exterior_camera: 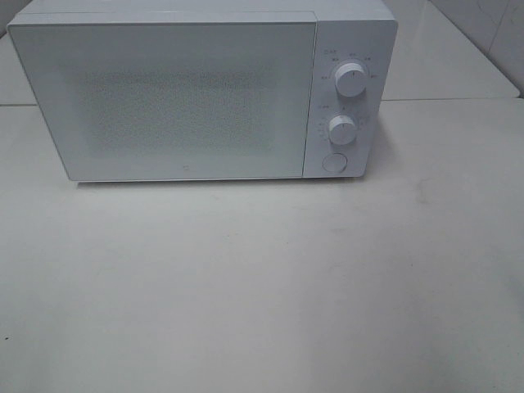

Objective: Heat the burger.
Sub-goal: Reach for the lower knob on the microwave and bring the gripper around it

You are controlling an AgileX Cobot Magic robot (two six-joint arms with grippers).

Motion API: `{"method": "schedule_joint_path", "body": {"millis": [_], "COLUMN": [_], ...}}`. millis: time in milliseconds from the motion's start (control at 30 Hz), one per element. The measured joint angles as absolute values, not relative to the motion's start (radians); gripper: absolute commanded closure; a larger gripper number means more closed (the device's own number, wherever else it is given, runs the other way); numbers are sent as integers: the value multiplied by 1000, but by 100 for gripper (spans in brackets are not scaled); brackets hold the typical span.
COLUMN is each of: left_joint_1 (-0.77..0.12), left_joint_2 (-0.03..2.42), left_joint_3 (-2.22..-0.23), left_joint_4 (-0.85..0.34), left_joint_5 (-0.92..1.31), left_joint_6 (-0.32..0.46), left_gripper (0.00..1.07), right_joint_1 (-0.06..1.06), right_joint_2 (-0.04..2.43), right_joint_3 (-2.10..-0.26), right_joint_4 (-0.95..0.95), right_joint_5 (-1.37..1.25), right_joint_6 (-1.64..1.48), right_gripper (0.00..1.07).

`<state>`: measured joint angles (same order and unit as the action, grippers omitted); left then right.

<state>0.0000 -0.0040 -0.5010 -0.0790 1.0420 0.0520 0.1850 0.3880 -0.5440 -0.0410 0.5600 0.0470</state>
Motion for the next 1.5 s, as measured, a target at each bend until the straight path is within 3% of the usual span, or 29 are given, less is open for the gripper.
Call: {"method": "schedule_joint_path", "body": {"millis": [800, 1267, 1500], "left_joint_1": [0, 0, 0], "left_joint_2": [-4, -4, -4], "left_joint_3": [-501, -501, -501], "left_joint_4": [-79, -79, -79], "left_joint_5": [1042, 1042, 1042], "left_joint_6": [52, 52, 52], "left_gripper": [6, 6, 6], "right_joint_1": [185, 185, 206], "right_joint_2": [861, 1157, 1322], "right_joint_3": [-544, -544, -504], "right_joint_4": [-41, -41, 15], "right_joint_5": [34, -367, -708], "right_joint_6": [50, 50, 7], "right_gripper": [31, 31, 31]}}
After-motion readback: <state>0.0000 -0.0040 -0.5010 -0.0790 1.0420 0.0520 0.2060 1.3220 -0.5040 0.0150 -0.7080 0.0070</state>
